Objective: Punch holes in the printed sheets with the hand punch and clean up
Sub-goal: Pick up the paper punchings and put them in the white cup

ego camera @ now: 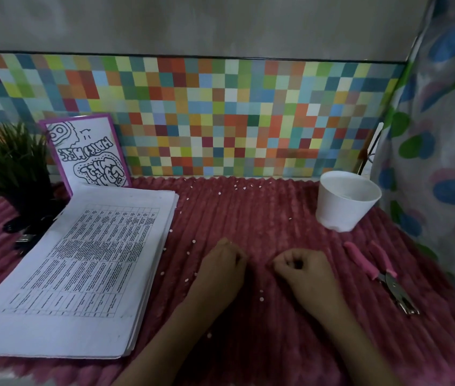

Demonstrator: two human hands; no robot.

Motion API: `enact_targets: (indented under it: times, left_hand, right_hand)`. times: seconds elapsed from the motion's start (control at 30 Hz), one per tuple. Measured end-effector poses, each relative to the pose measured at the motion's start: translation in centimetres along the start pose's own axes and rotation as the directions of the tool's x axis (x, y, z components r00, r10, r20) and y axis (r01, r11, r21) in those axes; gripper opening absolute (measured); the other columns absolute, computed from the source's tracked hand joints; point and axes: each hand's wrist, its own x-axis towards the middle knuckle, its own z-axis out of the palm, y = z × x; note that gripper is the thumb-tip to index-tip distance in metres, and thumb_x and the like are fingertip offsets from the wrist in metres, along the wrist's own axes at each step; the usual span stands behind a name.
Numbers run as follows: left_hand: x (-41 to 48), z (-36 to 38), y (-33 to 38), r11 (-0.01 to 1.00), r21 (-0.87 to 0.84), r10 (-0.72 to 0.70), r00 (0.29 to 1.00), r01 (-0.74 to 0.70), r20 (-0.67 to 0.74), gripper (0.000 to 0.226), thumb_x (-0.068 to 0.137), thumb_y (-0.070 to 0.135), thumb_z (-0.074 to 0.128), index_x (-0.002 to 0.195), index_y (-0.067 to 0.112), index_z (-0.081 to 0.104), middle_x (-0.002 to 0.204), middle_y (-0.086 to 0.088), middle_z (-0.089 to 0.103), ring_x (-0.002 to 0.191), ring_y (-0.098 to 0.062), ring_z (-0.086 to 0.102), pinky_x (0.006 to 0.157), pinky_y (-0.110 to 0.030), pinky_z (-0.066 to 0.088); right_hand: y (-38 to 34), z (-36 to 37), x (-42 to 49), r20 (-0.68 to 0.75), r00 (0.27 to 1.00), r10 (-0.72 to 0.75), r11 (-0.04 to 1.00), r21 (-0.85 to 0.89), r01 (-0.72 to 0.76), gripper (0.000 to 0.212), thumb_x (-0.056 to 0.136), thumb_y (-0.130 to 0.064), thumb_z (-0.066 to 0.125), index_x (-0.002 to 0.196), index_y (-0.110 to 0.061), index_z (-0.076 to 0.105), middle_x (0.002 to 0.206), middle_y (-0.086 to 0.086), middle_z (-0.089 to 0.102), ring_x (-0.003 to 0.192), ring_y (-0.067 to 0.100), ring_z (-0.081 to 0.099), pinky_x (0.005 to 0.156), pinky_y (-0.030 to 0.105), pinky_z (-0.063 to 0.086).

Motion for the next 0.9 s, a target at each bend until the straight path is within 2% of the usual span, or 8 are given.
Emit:
enact_targets:
  times: [0.1, 0.23, 0.3, 0.37, 0.53, 0.63, 0.77, 0.9]
  left_hand:
    - [0.1, -0.9, -0.6, 0.991, -0.113, -0.080, 0.996, 0.076, -0.030, 0.020, 0.093, 0.009, 0.058, 0.074, 0.002, 0.061, 0.080, -0.011, 0.059, 0.072, -0.010, 0.052, 0.068, -0.019, 0.035]
    - [1.9, -2.2, 0.7, 0.983, -0.171, -0.077, 0.992, 0.058, -0.101, 0.026, 0.092, 0.008, 0.058, 0.067, 0.009, 0.053, 0.072, -0.003, 0.053, 0.060, -0.004, 0.046, 0.061, -0.011, 0.034]
    - [3.5, -2.9, 2.6, 0.983, -0.180, 0.013, 0.995, -0.031, -0.103, 0.022, 0.093, 0.011, 0.059, 0.071, 0.008, 0.056, 0.072, 0.000, 0.052, 0.063, -0.004, 0.046, 0.062, -0.008, 0.034]
    - [5.7, -3.1, 5.4, 0.977, -0.166, 0.125, 0.991, -0.133, -0.056, 0.028, 0.093, 0.010, 0.057, 0.067, -0.001, 0.057, 0.068, -0.013, 0.057, 0.062, -0.016, 0.051, 0.060, -0.011, 0.037]
    - [12.6, 0.2, 11.8, 0.937, -0.182, 0.303, 0.953, -0.297, 0.005, 0.026, 0.088, 0.014, 0.063, 0.065, 0.004, 0.067, 0.070, -0.008, 0.064, 0.065, -0.016, 0.056, 0.064, -0.030, 0.044]
    - [15.9, 3.6, 13.4, 0.919, -0.237, 0.328, 0.945, -0.315, 0.016, 0.016, 0.082, 0.010, 0.069, 0.067, 0.005, 0.072, 0.076, -0.013, 0.070, 0.064, -0.015, 0.058, 0.063, -0.032, 0.046]
    - [18.8, 6.6, 13.5, 0.926, -0.315, 0.209, 0.977, -0.209, -0.033, 0.010, 0.072, 0.007, 0.080, 0.073, 0.003, 0.071, 0.082, -0.009, 0.071, 0.064, -0.008, 0.054, 0.056, -0.012, 0.040]
    - [20.4, 7.2, 12.7, 0.935, -0.261, 0.267, 0.960, -0.238, 0.080, 0.005, 0.076, 0.002, 0.075, 0.078, 0.002, 0.069, 0.080, -0.009, 0.072, 0.067, -0.016, 0.062, 0.064, -0.028, 0.050]
  right_hand:
    - [0.5, -1.0, -0.7, 0.125, 0.982, -0.142, 0.990, 0.005, 0.142, 0.023, 0.075, -0.005, 0.075, 0.058, -0.019, 0.069, 0.053, -0.012, 0.051, 0.054, 0.000, 0.046, 0.058, 0.024, 0.040]
    - [0.9, -0.5, -1.4, 0.252, 0.941, -0.226, 0.957, -0.123, 0.263, 0.008, 0.070, -0.026, 0.070, 0.067, -0.032, 0.074, 0.059, -0.014, 0.055, 0.060, 0.004, 0.053, 0.064, 0.036, 0.048]
    - [0.6, -0.4, -1.6, 0.286, 0.937, -0.198, 0.954, -0.162, 0.251, 0.013, 0.069, -0.034, 0.069, 0.073, -0.046, 0.073, 0.067, -0.015, 0.060, 0.065, 0.005, 0.058, 0.065, 0.037, 0.049]
    - [0.4, -0.2, -1.8, 0.304, 0.935, -0.184, 0.936, -0.238, 0.261, 0.021, 0.071, -0.039, 0.067, 0.087, -0.052, 0.069, 0.069, -0.016, 0.059, 0.073, 0.006, 0.062, 0.068, 0.035, 0.051]
    - [-0.4, 0.4, -2.8, 0.230, 0.947, -0.225, 0.864, -0.402, 0.303, 0.019, 0.081, -0.034, 0.059, 0.094, -0.027, 0.071, 0.092, -0.010, 0.065, 0.089, 0.009, 0.063, 0.072, 0.025, 0.044]
    - [-0.3, 0.2, -2.8, 0.183, 0.965, -0.189, 0.935, -0.268, 0.234, 0.019, 0.072, -0.035, 0.059, 0.082, -0.023, 0.069, 0.069, -0.013, 0.057, 0.074, 0.004, 0.060, 0.066, 0.022, 0.043]
    - [-0.5, -2.2, -1.8, 0.105, 0.986, -0.130, 0.984, -0.105, 0.141, 0.010, 0.065, -0.029, 0.058, 0.061, -0.022, 0.064, 0.059, -0.003, 0.062, 0.055, 0.004, 0.054, 0.057, 0.023, 0.041]
    - [-1.1, -8.8, 0.7, -0.067, 0.983, -0.173, 0.982, -0.089, 0.167, 0.013, 0.076, -0.015, 0.067, 0.063, -0.015, 0.067, 0.066, 0.002, 0.066, 0.061, 0.018, 0.059, 0.059, 0.032, 0.044]
